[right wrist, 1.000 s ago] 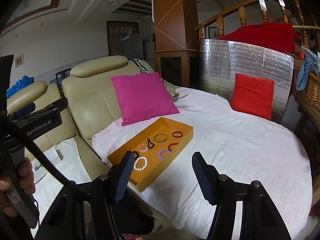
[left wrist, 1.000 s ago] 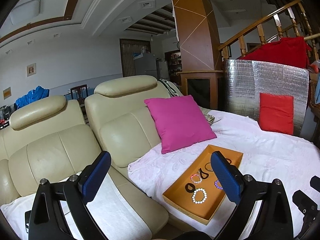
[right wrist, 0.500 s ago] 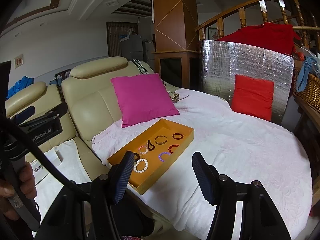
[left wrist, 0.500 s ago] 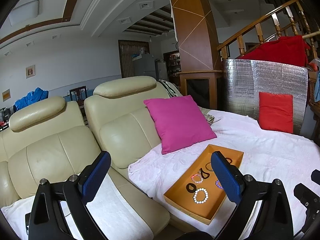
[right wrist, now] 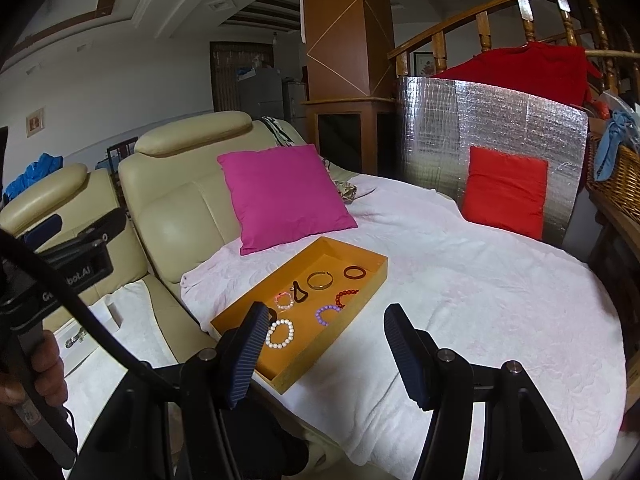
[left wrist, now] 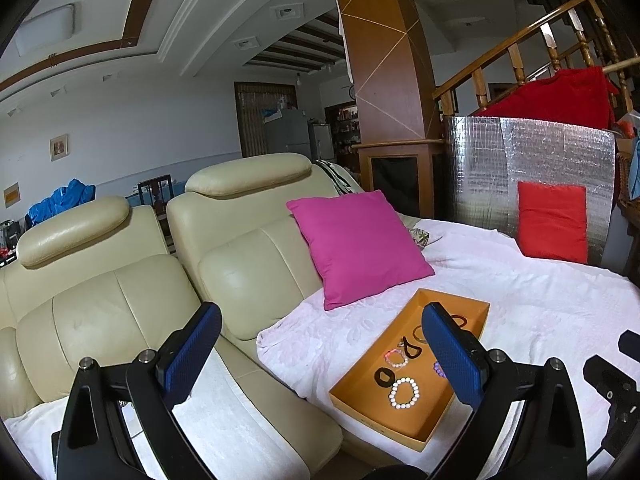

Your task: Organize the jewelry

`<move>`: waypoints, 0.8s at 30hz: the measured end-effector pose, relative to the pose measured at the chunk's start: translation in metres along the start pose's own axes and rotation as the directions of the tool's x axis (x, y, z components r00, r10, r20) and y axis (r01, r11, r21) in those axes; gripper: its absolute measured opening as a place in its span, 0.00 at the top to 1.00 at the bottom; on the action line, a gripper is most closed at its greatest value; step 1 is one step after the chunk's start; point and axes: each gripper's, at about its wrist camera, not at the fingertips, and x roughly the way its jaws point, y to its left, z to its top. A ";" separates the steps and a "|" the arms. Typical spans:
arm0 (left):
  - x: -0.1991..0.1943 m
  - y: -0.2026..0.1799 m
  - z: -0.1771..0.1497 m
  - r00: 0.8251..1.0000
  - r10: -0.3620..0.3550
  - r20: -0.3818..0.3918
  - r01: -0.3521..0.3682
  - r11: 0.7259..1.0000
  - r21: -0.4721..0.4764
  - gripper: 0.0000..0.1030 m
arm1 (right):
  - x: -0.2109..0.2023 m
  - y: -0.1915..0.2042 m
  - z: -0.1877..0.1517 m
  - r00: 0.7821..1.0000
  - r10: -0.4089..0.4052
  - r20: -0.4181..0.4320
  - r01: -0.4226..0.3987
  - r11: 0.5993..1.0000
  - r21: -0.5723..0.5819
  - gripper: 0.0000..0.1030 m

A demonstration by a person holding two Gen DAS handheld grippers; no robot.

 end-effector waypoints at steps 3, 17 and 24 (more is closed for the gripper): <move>0.001 0.000 0.000 1.000 0.000 -0.001 0.000 1.000 0.002 0.03 | 0.005 0.004 0.002 1.000 -0.007 0.002 0.008 1.000 -0.016 0.38; 0.018 0.004 0.001 0.999 0.033 -0.020 -0.033 0.999 0.005 0.03 | 0.037 0.011 0.008 1.000 0.006 -0.026 -0.007 1.000 -0.022 0.38; 0.027 0.001 0.001 0.998 0.052 -0.034 -0.052 0.998 0.018 0.03 | 0.052 0.012 0.011 0.999 0.027 -0.039 -0.028 0.999 -0.018 0.38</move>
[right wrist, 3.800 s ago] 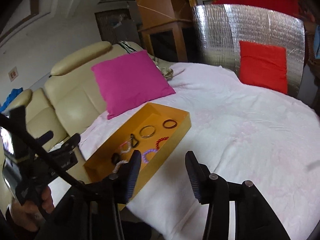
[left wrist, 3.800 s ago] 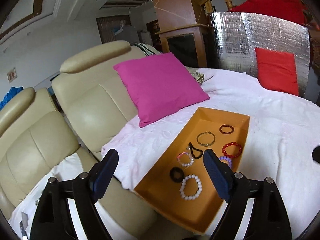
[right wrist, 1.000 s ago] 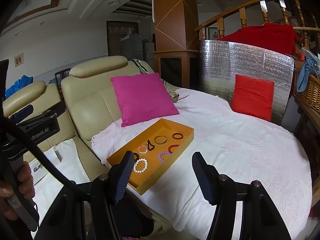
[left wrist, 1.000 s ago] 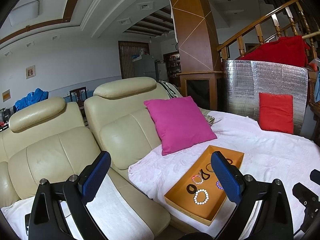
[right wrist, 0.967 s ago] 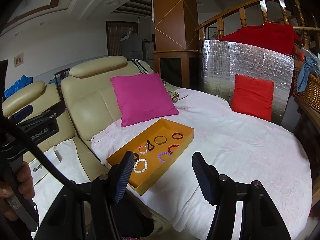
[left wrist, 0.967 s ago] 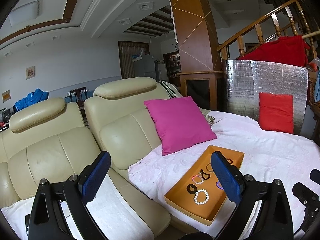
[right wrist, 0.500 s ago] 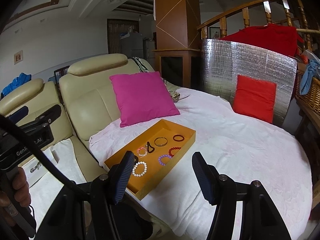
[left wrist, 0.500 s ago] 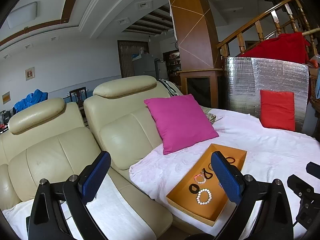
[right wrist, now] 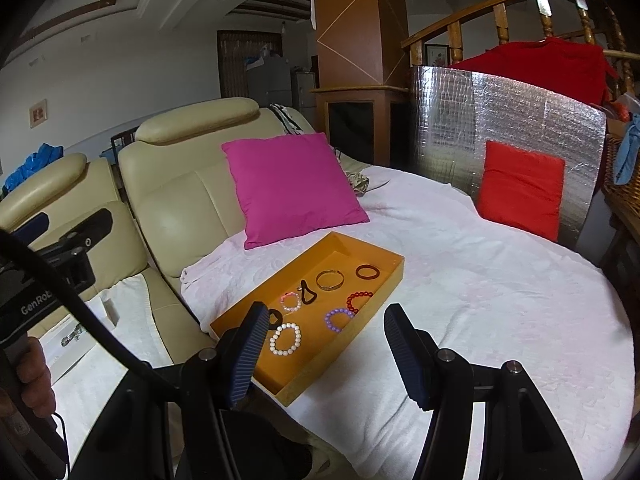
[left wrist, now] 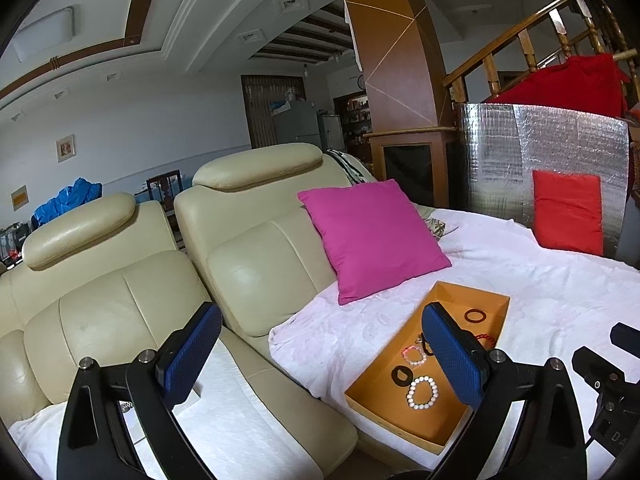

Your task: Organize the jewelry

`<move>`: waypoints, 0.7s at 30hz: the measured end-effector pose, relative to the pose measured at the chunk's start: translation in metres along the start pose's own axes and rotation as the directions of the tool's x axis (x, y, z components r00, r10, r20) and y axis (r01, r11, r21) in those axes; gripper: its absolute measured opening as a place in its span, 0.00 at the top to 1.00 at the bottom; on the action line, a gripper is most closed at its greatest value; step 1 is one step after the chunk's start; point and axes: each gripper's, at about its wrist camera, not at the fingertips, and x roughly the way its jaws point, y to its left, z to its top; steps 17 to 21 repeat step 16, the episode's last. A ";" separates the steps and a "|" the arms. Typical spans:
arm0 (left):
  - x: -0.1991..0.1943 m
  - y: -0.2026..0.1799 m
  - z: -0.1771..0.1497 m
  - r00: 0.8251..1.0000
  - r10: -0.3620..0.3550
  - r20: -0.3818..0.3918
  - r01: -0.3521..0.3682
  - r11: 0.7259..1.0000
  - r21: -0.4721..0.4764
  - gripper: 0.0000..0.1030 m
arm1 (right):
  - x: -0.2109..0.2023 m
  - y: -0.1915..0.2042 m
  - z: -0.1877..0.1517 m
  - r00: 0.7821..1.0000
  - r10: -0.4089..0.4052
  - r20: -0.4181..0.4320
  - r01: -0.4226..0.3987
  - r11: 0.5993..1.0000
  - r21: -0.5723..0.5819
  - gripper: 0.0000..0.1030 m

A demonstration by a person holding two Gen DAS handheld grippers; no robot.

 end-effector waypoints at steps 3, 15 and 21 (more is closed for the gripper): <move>0.003 -0.004 0.001 1.000 0.007 -0.007 -0.007 1.000 0.005 0.03 | 0.005 -0.001 0.002 1.000 0.011 -0.002 -0.011 1.000 -0.003 0.38; 0.013 -0.072 0.006 0.998 -0.064 -0.007 0.064 0.994 0.085 0.03 | 0.018 -0.060 -0.003 1.000 -0.008 0.017 0.007 0.996 0.093 0.38; 0.015 -0.088 0.006 0.995 -0.098 -0.010 0.098 0.990 0.099 0.03 | 0.018 -0.073 -0.005 1.000 -0.023 0.018 0.021 0.994 0.112 0.38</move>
